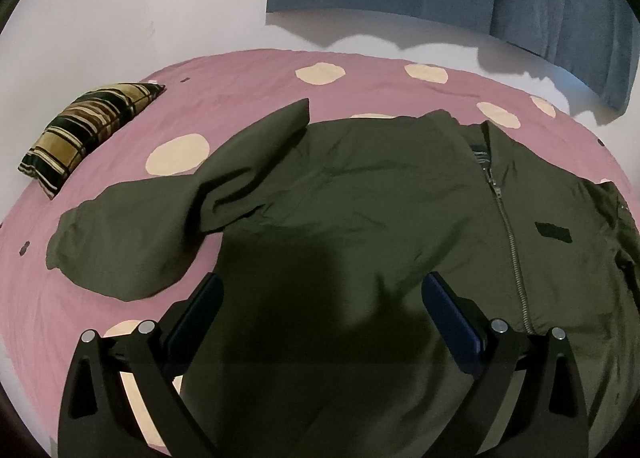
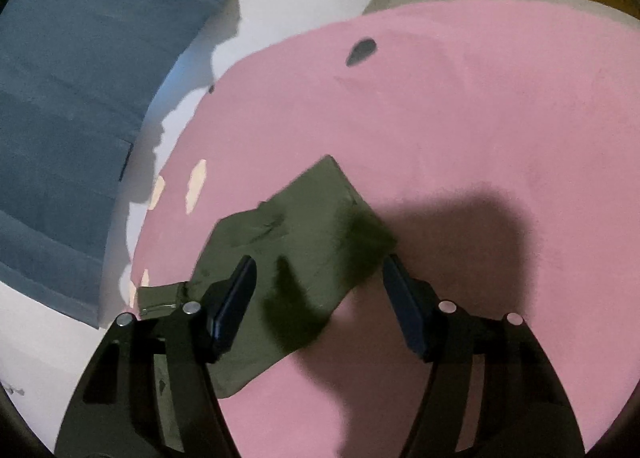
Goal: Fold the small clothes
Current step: 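Grasp the jacket sleeve cuff with the right gripper and lift it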
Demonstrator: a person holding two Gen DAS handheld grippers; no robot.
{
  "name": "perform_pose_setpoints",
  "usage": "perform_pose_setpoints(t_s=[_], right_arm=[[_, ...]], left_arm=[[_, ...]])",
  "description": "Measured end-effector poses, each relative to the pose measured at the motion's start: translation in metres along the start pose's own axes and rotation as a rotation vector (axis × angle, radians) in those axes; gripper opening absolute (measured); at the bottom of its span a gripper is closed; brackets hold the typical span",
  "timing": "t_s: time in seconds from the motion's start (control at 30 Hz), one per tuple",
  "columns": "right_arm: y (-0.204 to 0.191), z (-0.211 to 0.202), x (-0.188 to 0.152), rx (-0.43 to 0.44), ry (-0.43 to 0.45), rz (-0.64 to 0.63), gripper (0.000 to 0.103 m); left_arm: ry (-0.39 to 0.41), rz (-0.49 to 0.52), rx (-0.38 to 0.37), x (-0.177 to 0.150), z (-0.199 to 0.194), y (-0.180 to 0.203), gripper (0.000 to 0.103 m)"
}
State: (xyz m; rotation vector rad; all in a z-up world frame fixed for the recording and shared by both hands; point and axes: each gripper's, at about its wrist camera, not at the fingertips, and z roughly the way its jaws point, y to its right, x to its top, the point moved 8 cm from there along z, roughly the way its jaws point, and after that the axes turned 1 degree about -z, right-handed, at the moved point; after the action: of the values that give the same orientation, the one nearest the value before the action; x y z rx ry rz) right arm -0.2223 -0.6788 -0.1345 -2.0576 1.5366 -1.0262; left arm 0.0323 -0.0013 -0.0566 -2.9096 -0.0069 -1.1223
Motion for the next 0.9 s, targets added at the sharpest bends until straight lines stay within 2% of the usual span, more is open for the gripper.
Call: perform_pose_setpoints(t_s=[0.1,0.13,0.17,0.23,0.3,0.37,0.43,0.5,0.57,0.67,0.77,0.9], right_arm=[[-0.004,0.008,0.002,0.01,0.007,-0.002,0.066],[-0.007,0.009,0.003,0.007,0.006,-0.013,0.062],[-0.009,0.012,0.004,0.003,0.003,-0.024,0.053],[-0.009,0.016,0.004,0.001,-0.02,-0.036,0.04],[-0.014,0.023,0.0,-0.01,-0.037,-0.066,0.033],[-0.018,0.027,-0.001,0.024,-0.043,-0.081,0.015],[-0.018,0.025,0.002,0.04,-0.023,-0.082,0.013],[-0.011,0.017,0.015,0.003,0.04,-0.083,0.012],[0.002,0.012,0.03,-0.018,0.103,-0.03,0.012],[0.01,0.015,0.039,0.006,0.088,0.027,0.012],[-0.011,0.008,0.041,-0.028,0.117,-0.054,0.012],[-0.063,-0.012,0.04,0.05,0.156,-0.127,0.012]], left_arm=[[-0.001,0.007,0.006,-0.001,-0.001,0.0,0.099],[-0.001,0.008,0.009,-0.001,-0.002,0.0,0.099],[-0.002,0.008,0.011,-0.001,-0.002,0.0,0.099],[-0.005,0.008,0.012,0.0,-0.001,0.001,0.099],[-0.01,0.007,0.011,-0.001,-0.001,0.001,0.099],[-0.013,0.009,0.009,-0.002,-0.001,0.002,0.099],[-0.014,0.011,0.009,-0.002,-0.002,0.001,0.099],[-0.012,0.008,0.011,-0.002,-0.002,0.001,0.099],[-0.009,0.002,0.013,-0.002,-0.003,-0.002,0.099],[-0.005,-0.008,0.021,-0.001,-0.003,-0.007,0.099],[-0.007,-0.02,0.023,0.0,-0.002,-0.014,0.099],[-0.005,-0.023,0.023,0.002,-0.003,-0.022,0.099]])
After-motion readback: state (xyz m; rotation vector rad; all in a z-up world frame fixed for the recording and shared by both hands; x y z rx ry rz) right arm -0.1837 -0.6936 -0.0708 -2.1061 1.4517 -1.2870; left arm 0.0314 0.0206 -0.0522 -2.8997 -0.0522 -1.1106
